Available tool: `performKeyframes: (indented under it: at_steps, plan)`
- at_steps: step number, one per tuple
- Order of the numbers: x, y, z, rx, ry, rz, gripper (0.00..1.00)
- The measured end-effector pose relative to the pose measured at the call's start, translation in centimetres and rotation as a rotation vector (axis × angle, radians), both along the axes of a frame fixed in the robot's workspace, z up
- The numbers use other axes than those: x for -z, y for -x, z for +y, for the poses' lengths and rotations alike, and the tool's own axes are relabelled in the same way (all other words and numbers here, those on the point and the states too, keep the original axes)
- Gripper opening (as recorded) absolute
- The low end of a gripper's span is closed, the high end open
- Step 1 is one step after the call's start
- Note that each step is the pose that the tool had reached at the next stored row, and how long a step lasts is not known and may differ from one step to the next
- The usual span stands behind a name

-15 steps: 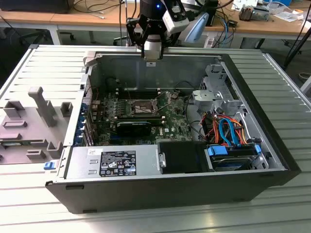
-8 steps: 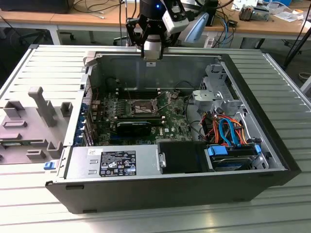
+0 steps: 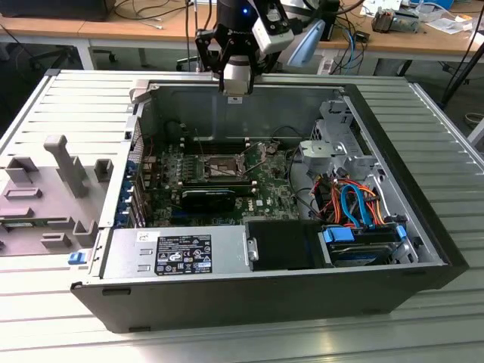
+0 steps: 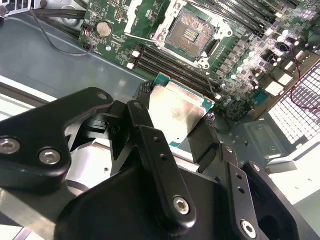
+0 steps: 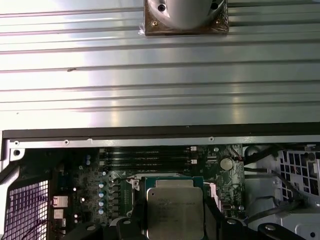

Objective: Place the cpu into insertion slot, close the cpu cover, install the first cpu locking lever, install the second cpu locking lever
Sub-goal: 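Place the cpu into insertion slot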

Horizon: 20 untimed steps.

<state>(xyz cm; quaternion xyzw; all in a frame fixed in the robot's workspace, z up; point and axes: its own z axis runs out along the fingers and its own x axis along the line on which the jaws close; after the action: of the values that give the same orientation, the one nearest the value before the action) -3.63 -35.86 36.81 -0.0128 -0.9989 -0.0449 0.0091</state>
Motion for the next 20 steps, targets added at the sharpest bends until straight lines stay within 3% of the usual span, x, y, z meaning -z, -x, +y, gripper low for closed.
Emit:
performKeyframes:
  at_steps: [9,20]
  plan:
    - [0.04,0.01,-0.69,0.0,0.0,0.0,0.55]
    - [0.21,0.01,-0.93,0.0,0.0001,0.0001,0.55]
